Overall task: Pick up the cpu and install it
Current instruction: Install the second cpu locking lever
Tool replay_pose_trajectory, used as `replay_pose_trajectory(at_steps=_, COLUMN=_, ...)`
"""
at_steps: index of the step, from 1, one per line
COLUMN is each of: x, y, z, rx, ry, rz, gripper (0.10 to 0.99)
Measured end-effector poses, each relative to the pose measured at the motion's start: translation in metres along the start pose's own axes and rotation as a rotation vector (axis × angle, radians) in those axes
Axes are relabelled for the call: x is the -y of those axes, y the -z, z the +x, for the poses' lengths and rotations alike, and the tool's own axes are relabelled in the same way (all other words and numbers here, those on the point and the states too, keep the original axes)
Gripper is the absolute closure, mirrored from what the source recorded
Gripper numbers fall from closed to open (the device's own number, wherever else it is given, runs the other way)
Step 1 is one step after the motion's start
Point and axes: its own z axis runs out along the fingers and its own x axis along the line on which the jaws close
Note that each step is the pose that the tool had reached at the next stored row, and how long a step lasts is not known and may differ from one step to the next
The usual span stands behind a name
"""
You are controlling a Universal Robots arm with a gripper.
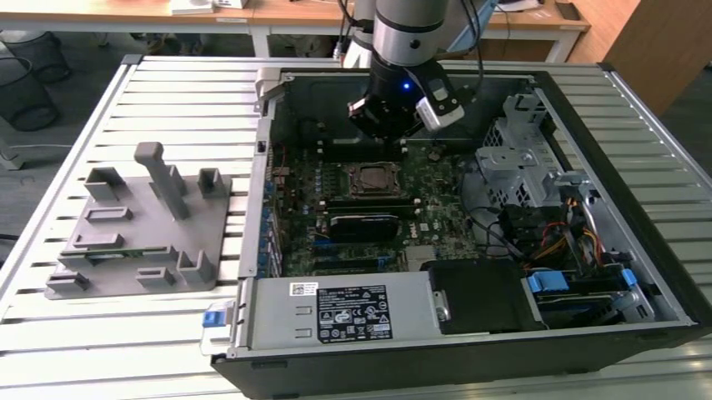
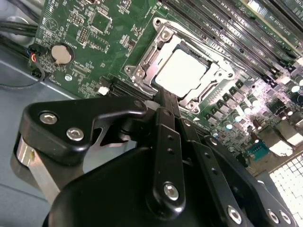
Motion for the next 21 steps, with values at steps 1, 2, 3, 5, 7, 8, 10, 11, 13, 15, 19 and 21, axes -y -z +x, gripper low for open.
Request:
replay_pose_trajectory(at_steps=1, x=0.0002, y=0.0, z=0.0, rx=-0.0003, ry=0.0, rz=0.0, gripper=0.98)
replay_pose_trajectory(at_steps=2, x=0.0007, y=0.0001, z=0.0, rx=-0.0005, ry=0.0, rz=0.0, gripper=0.98)
replay_pose_trajectory(at_steps=3, x=0.0011, y=0.0002, z=0.0, rx=-0.0006, ry=0.0, rz=0.0, gripper=0.98)
replay_pose_trajectory(at_steps=5, x=0.0022, y=0.0003, z=0.0001, rx=-0.0006, ry=0.0, rz=0.001, gripper=0.98)
replay_pose_trajectory(at_steps=7, x=0.0039, y=0.0003, z=0.0002, rx=-0.0006, ry=0.0, rz=0.001, gripper=0.98)
replay_pose_trajectory(at_steps=8, x=0.005, y=0.0004, z=0.0002, rx=-0.0006, ry=0.0, rz=0.001, gripper=0.98)
replay_pose_trajectory(at_steps=10, x=0.0082, y=0.0006, z=0.0004, rx=-0.0006, ry=0.0, rz=0.003, gripper=0.98)
replay_pose_trajectory(at_steps=11, x=0.0101, y=0.0007, z=0.0004, rx=-0.0006, ry=0.0, rz=0.003, gripper=0.98)
replay_pose_trajectory(at_steps=13, x=0.0141, y=0.0009, z=0.0006, rx=-0.0007, ry=0.0, rz=0.004, gripper=0.98)
replay_pose_trajectory(at_steps=15, x=0.0188, y=0.0012, z=0.0009, rx=-0.0007, ry=0.0, rz=0.004, gripper=0.98)
replay_pose_trajectory(at_steps=19, x=0.0242, y=0.0016, z=0.0011, rx=-0.005, ry=0.0, rz=0.004, gripper=0.98)
replay_pose_trajectory(at_steps=21, x=0.025, y=0.0015, z=0.001, rx=-0.0173, ry=-0.001, rz=0.003, gripper=0.98)
